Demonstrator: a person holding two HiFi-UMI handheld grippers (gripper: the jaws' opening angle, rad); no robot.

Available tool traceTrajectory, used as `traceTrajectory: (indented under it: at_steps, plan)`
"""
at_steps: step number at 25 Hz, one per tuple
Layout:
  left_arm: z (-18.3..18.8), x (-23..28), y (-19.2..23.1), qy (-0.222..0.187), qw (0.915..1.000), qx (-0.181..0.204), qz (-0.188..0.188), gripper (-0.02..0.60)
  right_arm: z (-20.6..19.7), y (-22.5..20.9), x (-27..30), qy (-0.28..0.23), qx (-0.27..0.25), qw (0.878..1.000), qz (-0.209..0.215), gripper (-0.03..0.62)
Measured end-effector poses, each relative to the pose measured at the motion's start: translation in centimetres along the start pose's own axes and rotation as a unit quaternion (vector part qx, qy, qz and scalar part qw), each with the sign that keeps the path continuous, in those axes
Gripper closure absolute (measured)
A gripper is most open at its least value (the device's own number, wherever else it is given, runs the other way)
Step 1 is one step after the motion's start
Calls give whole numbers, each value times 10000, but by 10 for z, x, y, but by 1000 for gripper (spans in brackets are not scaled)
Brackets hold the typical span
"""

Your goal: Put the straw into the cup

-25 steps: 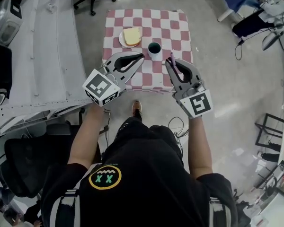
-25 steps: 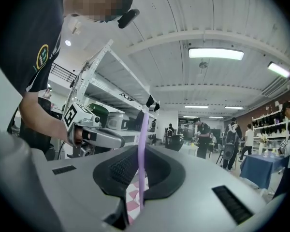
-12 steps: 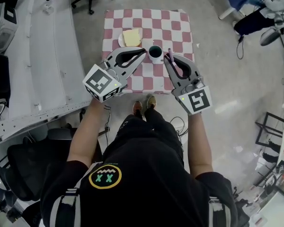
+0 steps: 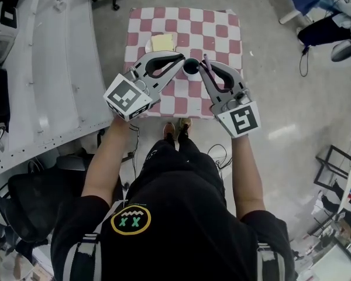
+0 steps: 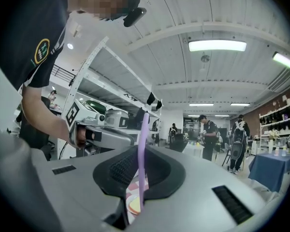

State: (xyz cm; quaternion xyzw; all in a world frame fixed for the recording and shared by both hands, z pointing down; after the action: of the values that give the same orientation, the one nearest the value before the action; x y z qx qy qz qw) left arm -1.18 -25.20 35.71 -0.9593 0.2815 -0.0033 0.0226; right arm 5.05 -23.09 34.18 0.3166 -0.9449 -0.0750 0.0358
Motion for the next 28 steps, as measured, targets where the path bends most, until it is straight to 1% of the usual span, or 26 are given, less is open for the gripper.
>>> traceTrajectory:
  at_steps: [5, 11, 20, 22, 24, 28]
  plan:
    - [-14, 16, 5, 58, 10000, -26, 59, 552, -15, -15, 5, -18, 56, 9999, 106, 549]
    - [-39, 26, 14, 153, 9997, -47, 162, 552, -39, -27, 10, -32, 181, 9998, 79, 549]
    - [-71, 41, 25, 242, 9987, 154, 424, 552, -82, -36, 17, -24, 339, 9994, 34, 549]
    - [-74, 45, 24, 221, 9988, 64, 435, 552, -91, -38, 19, -33, 387, 9992, 27, 549]
    - [-75, 50, 21, 114, 9990, -91, 424, 552, -99, -41, 19, -68, 450, 9990, 2, 549]
    - [-90, 56, 23, 85, 9985, -142, 517, 552, -118, -44, 20, -114, 560, 9984, -24, 549]
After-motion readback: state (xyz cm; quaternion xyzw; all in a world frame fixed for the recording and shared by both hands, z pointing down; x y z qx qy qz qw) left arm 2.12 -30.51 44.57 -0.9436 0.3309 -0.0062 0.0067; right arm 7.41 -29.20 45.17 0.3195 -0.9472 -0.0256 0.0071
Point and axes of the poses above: the fingertips, and each gripper's own axes: x forward along the fingers, y to its left, z out of its top, the point moved 2 cm from there along -x, backward along the fingers, and after that the axes turned 11 degrees about z, right-handed, at the moved point
